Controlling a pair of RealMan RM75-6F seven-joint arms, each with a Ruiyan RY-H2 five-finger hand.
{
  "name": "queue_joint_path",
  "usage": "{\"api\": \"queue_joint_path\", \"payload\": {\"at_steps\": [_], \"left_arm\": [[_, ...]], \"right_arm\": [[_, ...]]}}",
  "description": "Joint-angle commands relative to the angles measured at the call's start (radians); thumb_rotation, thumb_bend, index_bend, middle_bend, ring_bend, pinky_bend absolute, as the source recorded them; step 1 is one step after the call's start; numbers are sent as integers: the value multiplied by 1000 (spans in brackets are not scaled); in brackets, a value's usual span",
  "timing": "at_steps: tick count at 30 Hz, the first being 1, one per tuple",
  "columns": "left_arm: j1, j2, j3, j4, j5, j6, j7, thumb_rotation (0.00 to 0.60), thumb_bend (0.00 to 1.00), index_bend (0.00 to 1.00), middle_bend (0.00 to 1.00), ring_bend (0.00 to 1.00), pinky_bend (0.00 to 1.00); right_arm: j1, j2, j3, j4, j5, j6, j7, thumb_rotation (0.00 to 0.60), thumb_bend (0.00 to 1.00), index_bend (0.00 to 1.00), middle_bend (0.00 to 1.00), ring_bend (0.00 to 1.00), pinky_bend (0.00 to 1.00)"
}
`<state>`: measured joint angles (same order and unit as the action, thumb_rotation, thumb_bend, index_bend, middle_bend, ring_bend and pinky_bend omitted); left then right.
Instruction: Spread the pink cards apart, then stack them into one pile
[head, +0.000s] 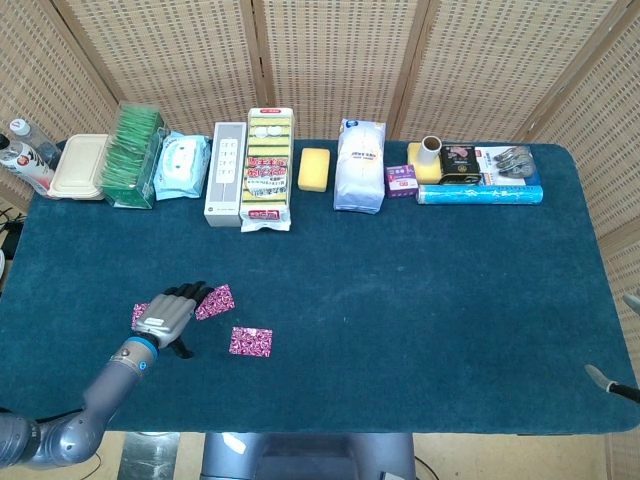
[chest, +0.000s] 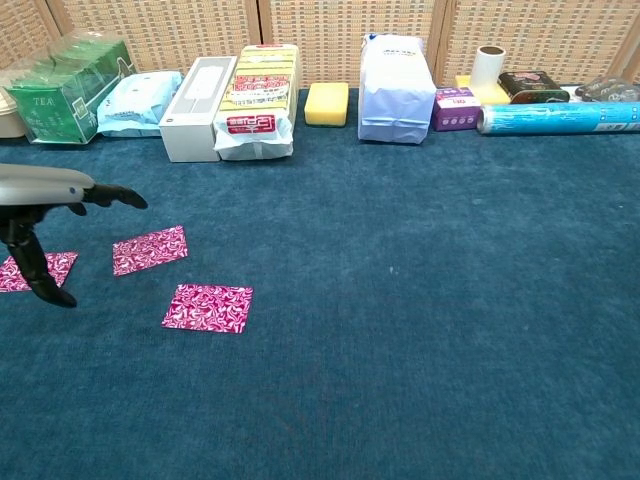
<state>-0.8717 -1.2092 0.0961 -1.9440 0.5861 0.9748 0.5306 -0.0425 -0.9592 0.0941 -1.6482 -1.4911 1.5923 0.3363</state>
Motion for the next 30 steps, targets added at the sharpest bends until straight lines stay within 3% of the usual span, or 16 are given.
{"api": "queue_joint_path", "payload": {"at_steps": [1, 13, 22, 30], "left_arm": [[99, 58, 10, 40, 104, 29, -137, 600, 64, 0, 0, 0, 103], [239, 8, 3, 255, 214, 30, -319, 600, 138, 76, 0, 0, 103], [278, -50, -19, 331, 216, 21, -322, 600, 169, 194, 0, 0, 103], [277, -79, -43, 350, 194, 4, -277, 600, 173, 200, 0, 0, 103]], "right_arm": [[1, 0, -2, -2, -6, -1, -3, 600, 0, 118, 68, 13, 0], [5, -5, -8, -7, -15, -6, -19, 600, 0, 118, 68, 13, 0], [8, -5, -9, -9, -16, -9, -22, 600, 0, 118, 68, 14, 0], [7, -3, -9, -8, -14, -7, -12, 600, 0, 118, 68, 13, 0]]}}
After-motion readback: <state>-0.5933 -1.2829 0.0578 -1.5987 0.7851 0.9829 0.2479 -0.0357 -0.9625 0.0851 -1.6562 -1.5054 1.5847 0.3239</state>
